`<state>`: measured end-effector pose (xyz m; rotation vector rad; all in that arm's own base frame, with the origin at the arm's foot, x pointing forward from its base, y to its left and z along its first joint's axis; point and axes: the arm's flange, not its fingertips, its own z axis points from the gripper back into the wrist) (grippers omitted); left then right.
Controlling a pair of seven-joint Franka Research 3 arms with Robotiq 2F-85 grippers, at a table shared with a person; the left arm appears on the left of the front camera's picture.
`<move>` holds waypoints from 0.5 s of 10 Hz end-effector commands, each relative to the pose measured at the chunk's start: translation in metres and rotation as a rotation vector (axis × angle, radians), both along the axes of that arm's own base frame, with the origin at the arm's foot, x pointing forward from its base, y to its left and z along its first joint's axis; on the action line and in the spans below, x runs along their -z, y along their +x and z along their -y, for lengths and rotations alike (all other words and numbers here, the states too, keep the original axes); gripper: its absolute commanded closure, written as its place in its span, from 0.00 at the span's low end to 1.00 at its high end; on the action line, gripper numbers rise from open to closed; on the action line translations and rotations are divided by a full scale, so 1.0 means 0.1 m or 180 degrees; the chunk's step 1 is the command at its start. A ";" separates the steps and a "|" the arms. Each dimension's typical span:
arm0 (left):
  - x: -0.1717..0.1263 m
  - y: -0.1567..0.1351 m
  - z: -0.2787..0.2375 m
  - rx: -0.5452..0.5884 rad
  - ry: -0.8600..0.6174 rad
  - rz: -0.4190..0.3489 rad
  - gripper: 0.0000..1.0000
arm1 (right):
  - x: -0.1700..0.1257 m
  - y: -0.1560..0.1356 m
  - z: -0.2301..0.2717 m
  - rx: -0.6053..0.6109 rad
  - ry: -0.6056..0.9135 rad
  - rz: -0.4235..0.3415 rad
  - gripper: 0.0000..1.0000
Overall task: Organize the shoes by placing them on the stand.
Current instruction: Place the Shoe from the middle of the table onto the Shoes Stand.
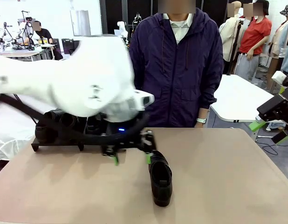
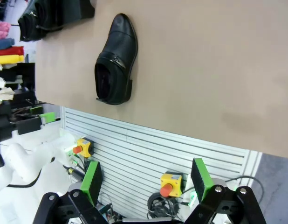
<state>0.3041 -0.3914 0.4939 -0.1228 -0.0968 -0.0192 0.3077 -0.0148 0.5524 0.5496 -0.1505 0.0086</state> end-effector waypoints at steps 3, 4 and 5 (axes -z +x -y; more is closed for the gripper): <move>0.23 0.54 0.31 -0.0829 0.0157 -0.0416 0.00 | -0.04 0.03 0.00 -0.0057 0.0089 0.0012 0.00; 0.33 0.24 0.29 -0.0501 0.0227 -0.0155 0.00 | -0.04 0.03 0.00 -0.0057 0.0089 0.0012 0.00; 0.33 0.24 0.29 -0.0501 0.0227 -0.0155 0.00 | -0.04 0.03 0.00 -0.0057 0.0089 0.0012 0.00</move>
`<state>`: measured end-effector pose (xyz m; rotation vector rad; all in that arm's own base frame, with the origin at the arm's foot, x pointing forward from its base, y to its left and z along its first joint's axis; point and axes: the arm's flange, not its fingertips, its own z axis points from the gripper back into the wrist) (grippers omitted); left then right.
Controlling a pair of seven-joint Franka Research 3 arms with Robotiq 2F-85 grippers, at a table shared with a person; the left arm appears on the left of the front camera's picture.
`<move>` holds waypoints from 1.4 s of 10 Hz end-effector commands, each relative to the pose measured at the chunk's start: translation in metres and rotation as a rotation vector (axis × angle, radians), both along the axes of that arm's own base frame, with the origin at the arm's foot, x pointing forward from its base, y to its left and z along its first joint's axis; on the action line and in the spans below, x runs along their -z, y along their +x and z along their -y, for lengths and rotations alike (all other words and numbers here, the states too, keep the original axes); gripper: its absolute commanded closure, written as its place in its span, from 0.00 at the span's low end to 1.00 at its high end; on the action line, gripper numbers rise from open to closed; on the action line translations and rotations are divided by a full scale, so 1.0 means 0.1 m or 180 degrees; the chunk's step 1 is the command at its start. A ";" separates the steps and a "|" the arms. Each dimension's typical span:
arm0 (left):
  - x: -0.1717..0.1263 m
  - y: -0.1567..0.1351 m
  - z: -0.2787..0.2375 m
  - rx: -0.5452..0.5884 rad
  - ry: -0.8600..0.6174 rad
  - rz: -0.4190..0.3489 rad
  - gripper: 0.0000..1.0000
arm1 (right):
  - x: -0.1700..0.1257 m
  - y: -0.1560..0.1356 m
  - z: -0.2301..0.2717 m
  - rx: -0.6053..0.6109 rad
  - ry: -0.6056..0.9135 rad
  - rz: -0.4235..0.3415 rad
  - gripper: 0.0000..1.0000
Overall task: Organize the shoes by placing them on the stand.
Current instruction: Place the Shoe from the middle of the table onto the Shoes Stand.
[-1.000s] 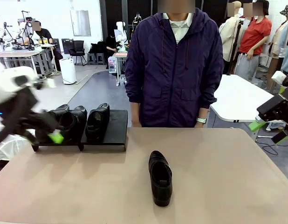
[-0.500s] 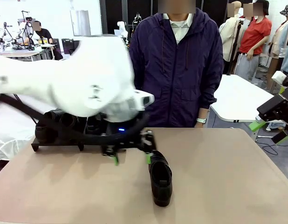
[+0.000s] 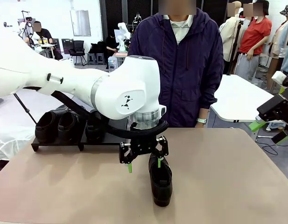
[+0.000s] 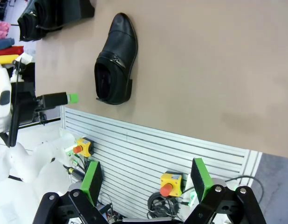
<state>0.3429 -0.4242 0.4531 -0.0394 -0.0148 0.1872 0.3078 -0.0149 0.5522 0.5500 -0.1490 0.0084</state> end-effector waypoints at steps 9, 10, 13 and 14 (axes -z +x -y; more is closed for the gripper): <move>0.67 0.26 0.27 0.0426 0.0083 0.0573 0.00 | -0.04 0.03 0.00 -0.0056 0.0087 0.0016 0.00; 0.76 0.27 0.30 0.0423 0.0166 0.0555 0.00 | -0.04 0.03 0.00 -0.0056 0.0087 0.0016 0.00; 1.00 0.33 0.37 0.0326 0.0138 0.0505 0.00 | -0.04 0.03 0.00 -0.0056 0.0087 0.0016 0.00; 1.04 0.34 0.37 0.0303 0.0088 0.0485 0.00 | -0.04 0.03 0.00 -0.0056 0.0087 0.0016 0.00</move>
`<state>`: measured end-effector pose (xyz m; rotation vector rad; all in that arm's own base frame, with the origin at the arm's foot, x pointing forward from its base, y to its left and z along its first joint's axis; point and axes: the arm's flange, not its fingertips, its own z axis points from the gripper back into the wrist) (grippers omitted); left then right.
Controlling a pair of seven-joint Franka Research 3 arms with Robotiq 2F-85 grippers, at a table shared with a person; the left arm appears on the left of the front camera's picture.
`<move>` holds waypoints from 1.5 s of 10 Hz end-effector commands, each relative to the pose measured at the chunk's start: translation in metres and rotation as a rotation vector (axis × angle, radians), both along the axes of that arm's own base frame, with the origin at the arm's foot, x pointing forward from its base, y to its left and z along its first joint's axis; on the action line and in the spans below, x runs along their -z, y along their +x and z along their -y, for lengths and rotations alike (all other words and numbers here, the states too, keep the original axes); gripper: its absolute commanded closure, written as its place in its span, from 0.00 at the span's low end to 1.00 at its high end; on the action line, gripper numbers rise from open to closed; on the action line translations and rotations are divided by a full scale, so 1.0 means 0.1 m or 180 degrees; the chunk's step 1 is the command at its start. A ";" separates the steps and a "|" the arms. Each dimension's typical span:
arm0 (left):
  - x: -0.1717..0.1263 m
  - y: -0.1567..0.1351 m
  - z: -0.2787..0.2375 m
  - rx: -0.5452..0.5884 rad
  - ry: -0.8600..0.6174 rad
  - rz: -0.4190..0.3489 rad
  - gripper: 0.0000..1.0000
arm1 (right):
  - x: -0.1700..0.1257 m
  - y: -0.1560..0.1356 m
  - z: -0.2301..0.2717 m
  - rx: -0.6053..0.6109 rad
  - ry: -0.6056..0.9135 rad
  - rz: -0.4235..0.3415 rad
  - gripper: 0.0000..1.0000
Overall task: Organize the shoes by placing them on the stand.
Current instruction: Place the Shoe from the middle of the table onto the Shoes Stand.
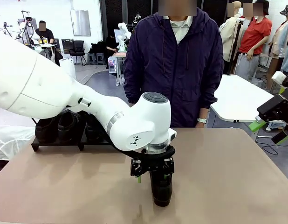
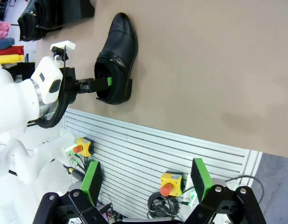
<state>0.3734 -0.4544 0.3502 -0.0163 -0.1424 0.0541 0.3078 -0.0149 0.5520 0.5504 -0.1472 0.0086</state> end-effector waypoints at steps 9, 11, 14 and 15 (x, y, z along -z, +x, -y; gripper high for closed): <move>0.06 0.06 0.06 -0.0165 -0.0032 0.0190 1.00 | -0.04 0.03 0.00 -0.0053 0.0087 0.0022 0.00; -0.03 0.07 0.07 -0.0118 -0.0009 0.0260 1.00 | -0.04 0.03 0.00 -0.0053 0.0087 0.0022 0.00; -0.64 0.03 0.02 -0.0056 0.0005 0.0733 1.00 | -0.04 0.03 0.00 -0.0053 0.0087 0.0022 0.00; -0.96 -0.07 -0.04 0.0054 -0.0086 0.0936 1.00 | -0.04 0.03 0.00 -0.0053 0.0087 0.0022 0.00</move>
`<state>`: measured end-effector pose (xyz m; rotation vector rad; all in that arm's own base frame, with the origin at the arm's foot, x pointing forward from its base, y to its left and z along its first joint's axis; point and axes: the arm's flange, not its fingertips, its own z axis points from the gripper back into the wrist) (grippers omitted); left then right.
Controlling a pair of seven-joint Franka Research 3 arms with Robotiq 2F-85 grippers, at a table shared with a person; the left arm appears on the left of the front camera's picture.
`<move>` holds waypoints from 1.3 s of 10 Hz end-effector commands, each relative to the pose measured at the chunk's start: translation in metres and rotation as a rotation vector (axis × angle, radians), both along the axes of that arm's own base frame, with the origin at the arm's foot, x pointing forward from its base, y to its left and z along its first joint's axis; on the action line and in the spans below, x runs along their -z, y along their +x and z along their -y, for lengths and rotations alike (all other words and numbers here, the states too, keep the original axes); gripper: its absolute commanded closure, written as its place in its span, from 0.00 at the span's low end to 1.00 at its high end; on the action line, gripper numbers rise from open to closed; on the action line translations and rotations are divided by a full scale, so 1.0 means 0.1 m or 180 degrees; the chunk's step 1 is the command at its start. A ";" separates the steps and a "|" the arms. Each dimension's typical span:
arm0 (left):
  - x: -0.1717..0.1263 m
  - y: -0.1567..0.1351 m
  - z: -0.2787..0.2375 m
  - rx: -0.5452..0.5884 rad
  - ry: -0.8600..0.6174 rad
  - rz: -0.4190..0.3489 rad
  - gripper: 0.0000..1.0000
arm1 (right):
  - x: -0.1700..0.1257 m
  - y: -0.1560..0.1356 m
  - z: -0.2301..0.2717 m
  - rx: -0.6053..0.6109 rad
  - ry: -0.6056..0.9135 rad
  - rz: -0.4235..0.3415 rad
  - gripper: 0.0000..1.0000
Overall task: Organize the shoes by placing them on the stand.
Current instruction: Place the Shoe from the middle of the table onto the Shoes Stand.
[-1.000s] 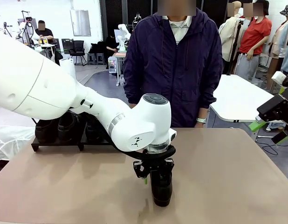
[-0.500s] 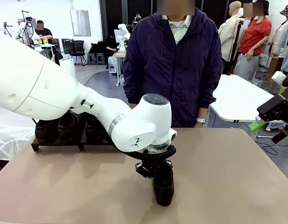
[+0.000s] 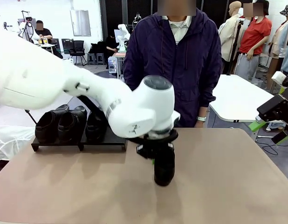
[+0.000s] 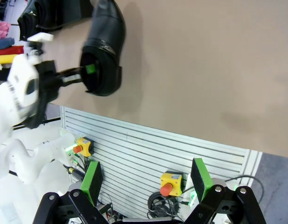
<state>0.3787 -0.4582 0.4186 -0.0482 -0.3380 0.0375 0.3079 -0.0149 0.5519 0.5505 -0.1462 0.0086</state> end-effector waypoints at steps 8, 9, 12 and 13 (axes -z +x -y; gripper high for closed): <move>-1.09 -0.63 -0.44 0.0095 0.0127 0.0916 1.00 | -0.04 0.03 0.00 -0.0052 0.0086 0.0024 0.00; -1.09 -0.63 -0.44 0.0095 0.0127 0.0916 1.00 | -0.04 0.03 0.00 -0.0052 0.0086 0.0024 0.00; -0.98 -0.49 -0.64 -0.0019 0.0194 0.0930 1.00 | -0.04 0.03 0.00 -0.0052 0.0086 0.0024 0.00; -0.96 -0.22 -0.81 -0.0088 0.0179 0.1026 1.00 | -0.04 0.03 0.00 -0.0052 0.0086 0.0024 0.00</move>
